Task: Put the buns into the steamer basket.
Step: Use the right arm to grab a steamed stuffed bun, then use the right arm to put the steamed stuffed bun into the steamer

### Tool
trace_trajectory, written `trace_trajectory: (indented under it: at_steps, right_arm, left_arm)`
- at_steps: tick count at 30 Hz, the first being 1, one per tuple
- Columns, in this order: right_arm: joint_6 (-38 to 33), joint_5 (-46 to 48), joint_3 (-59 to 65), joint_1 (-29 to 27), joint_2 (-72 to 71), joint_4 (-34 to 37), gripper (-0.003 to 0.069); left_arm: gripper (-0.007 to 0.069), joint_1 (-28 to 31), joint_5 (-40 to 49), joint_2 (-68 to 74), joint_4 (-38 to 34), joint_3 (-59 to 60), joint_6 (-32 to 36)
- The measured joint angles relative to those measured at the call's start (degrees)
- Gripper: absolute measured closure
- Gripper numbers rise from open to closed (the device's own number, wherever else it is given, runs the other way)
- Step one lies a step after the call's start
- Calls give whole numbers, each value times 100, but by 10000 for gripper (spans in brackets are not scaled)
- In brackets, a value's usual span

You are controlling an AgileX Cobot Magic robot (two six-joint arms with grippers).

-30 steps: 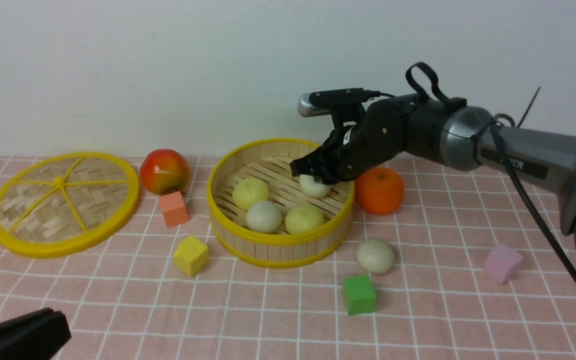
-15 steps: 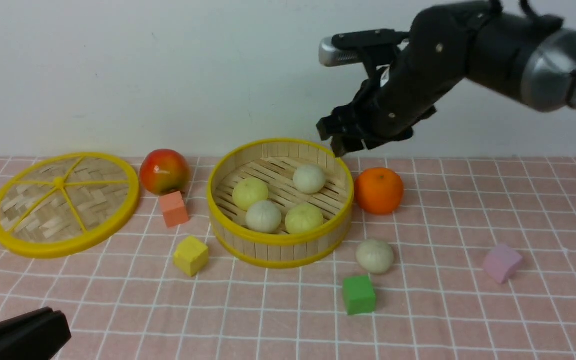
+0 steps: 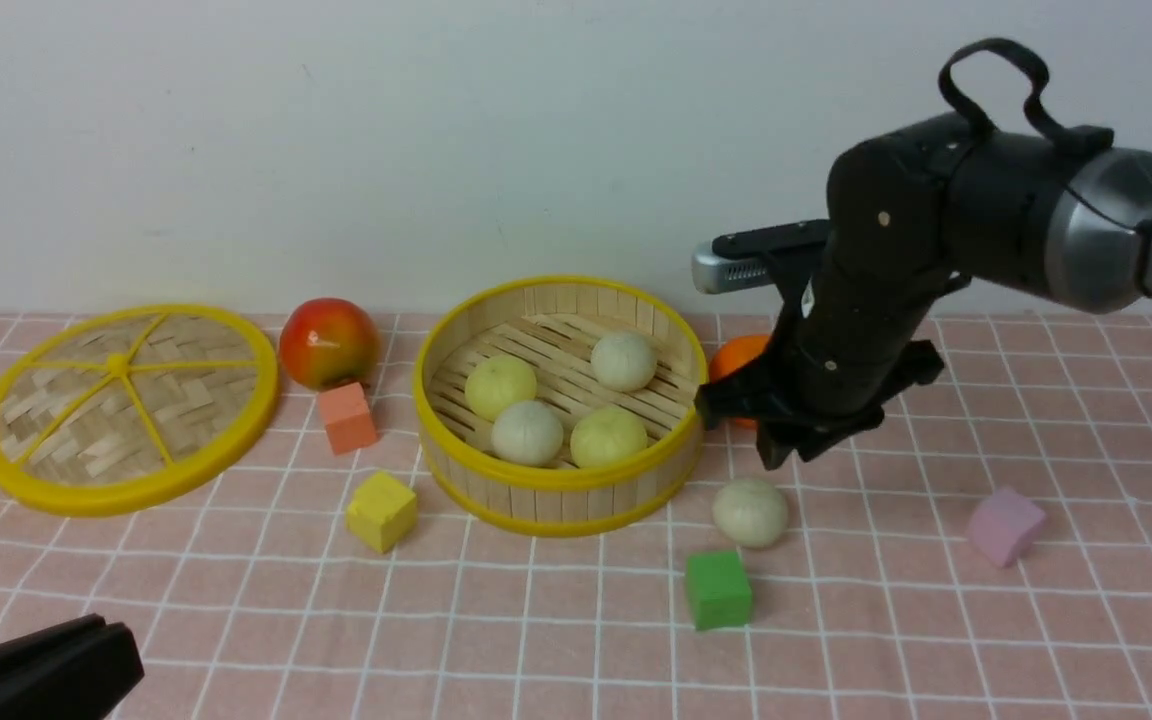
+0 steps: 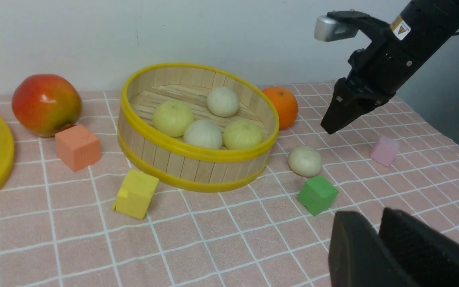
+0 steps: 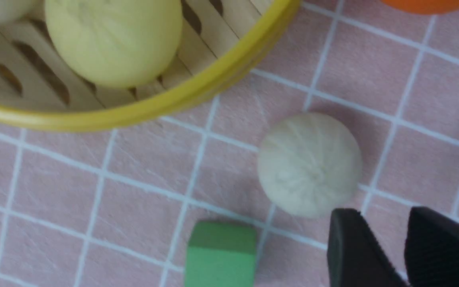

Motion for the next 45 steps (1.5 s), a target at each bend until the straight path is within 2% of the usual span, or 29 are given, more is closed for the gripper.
trace_trajectory:
  at_steps: [6, 28, 33, 36, 37, 38, 39, 40, 45]
  right_arm:
    - [0, -323, 18, 0, 355, 213, 347]
    - [0, -617, 21, -171, 690, 204, 346]
    - [-56, -606, 21, -171, 690, 215, 414]
    - [-124, -587, 21, -171, 690, 226, 486]
    - [-233, -558, 21, -171, 690, 226, 536]
    - [-248, -558, 21, -171, 690, 226, 543]
    - [-357, -510, 21, -171, 676, 226, 603]
    - [-378, -452, 21, -171, 638, 226, 627]
    - [-414, -158, -161, -85, 206, 315, 639]
  left_arm:
    - [509, 0, 0, 0, 0, 0, 0]
    - [482, 0, 0, 0, 0, 0, 0]
    - [478, 0, 0, 0, 0, 0, 0]
    - [477, 0, 0, 0, -7, 0, 0]
    - [477, 0, 0, 0, -7, 0, 0]
    - [477, 0, 0, 0, -7, 0, 0]
    - [473, 0, 0, 0, -7, 0, 0]
    - [472, 0, 0, 0, -7, 0, 0]
    - [468, 0, 0, 0, -7, 0, 0]
